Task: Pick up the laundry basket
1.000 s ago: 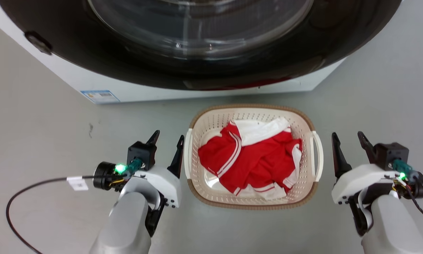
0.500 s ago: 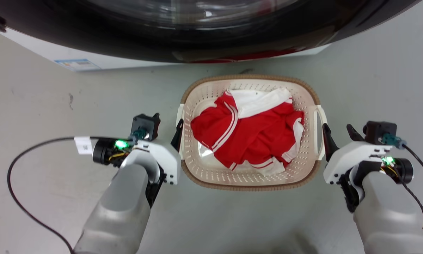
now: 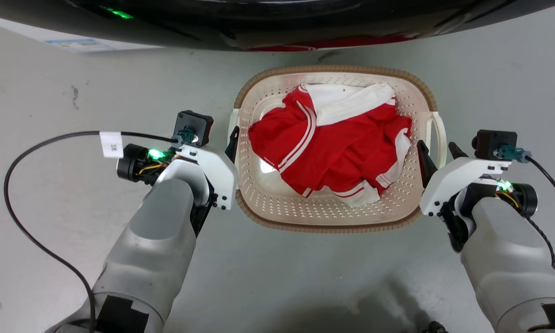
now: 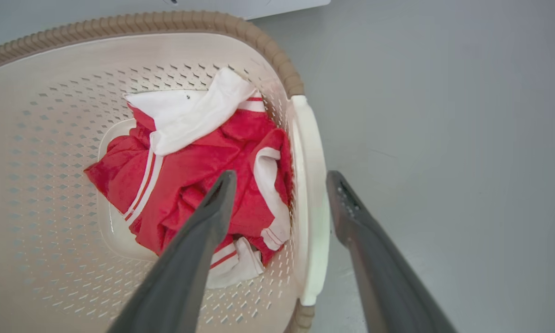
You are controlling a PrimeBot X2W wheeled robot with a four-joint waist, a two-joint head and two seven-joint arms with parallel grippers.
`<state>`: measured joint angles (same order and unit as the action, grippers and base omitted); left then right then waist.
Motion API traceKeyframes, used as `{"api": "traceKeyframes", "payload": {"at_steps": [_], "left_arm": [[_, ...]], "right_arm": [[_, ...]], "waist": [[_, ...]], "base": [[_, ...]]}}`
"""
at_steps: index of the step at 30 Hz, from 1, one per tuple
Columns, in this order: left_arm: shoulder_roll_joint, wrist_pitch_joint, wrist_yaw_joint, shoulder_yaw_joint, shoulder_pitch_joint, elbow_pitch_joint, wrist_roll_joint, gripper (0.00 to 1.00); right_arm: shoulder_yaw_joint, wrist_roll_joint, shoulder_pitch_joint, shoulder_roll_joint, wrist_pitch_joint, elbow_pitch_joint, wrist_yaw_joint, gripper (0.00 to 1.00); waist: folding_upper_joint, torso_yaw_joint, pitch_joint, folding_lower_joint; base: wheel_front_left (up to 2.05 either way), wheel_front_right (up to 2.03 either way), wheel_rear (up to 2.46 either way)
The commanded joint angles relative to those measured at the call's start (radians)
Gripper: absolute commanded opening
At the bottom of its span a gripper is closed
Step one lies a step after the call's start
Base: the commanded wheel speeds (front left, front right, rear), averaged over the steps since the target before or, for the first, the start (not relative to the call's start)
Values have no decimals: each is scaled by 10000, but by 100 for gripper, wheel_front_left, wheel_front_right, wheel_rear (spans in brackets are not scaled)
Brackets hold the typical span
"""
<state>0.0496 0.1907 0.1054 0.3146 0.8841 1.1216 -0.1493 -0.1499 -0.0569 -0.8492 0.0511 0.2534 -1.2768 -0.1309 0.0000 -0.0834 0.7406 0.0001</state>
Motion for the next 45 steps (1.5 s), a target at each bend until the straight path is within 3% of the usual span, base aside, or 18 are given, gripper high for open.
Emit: {"api": "traceKeyframes", "payload": {"at_steps": [1,8,21,22,23,24,37,45], "left_arm": [[11,-21,-3,6,156,25,-63,100],[11,-396,29,216,729,364,-158,100],[23,-951,62,737,1402,647,-495,100],[24,-944,85,803,1431,600,-534,100],[23,-846,117,866,1454,533,-578,46],[23,-912,142,917,1449,543,-632,0],[-19,-624,245,1314,1347,560,-1143,0],[-49,-1245,308,1686,828,831,-1918,0]], "right_arm": [[-15,94,-175,-15,-39,-39,3,100],[-59,227,-545,-20,-242,-116,3,100],[569,-548,-745,-22,-841,-130,3,100],[651,-668,-761,-23,-864,-130,3,82],[737,-783,-761,-23,-883,-130,3,47],[833,-973,-724,-26,-1001,-131,2,0],[1916,-2083,-494,-19,-1249,-112,3,0],[2693,-2206,-236,-29,-2437,-114,2,0]], "waist": [[0,20,111,-1],[0,63,690,-1],[0,89,1436,-1],[0,90,1482,-1],[0,87,1513,-1],[0,94,1541,-1],[0,37,1246,-1],[0,58,71,-1]], "base": [[0,0,0],[0,0,0],[0,0,0],[0,0,0],[0,0,0],[0,0,0],[0,0,0],[0,0,0]]}}
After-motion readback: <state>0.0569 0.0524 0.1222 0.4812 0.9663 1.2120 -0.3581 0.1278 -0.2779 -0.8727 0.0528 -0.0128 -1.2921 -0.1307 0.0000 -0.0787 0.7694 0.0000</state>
